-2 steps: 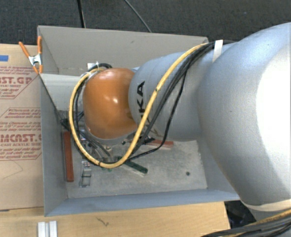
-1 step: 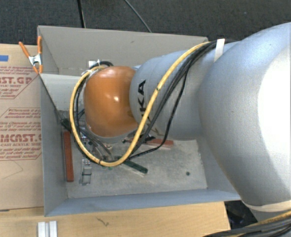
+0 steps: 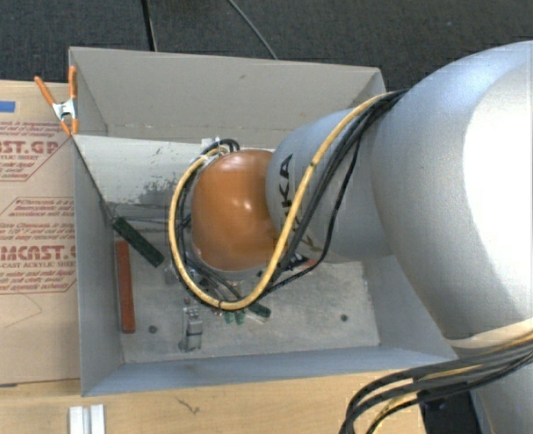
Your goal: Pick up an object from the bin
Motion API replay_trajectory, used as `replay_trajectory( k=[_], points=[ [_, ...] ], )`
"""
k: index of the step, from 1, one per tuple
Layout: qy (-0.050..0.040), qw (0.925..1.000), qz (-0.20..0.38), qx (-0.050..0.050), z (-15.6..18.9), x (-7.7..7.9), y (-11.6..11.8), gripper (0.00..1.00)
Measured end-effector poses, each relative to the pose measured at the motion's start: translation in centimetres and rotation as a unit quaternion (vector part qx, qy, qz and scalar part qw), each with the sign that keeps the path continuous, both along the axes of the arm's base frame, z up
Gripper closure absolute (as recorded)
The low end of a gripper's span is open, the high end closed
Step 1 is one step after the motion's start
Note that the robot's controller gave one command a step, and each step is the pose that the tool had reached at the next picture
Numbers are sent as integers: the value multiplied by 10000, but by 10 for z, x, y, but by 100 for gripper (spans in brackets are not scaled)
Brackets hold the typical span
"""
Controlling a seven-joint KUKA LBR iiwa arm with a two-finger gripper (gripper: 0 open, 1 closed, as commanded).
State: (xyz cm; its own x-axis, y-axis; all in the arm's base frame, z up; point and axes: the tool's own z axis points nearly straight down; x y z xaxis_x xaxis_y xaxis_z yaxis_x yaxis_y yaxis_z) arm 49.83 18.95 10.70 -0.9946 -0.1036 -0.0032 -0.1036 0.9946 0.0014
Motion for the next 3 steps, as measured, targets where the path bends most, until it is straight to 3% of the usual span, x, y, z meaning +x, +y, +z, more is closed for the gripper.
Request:
replay_trajectory(
  k=[1,2,3],
  points=[
    [23,9987,-503,-7,-9,5,-37,0],
    [11,10000,70,-6,-8,13,-66,0],
    [15,9999,-136,-1,-27,7,-80,0]
  ],
)
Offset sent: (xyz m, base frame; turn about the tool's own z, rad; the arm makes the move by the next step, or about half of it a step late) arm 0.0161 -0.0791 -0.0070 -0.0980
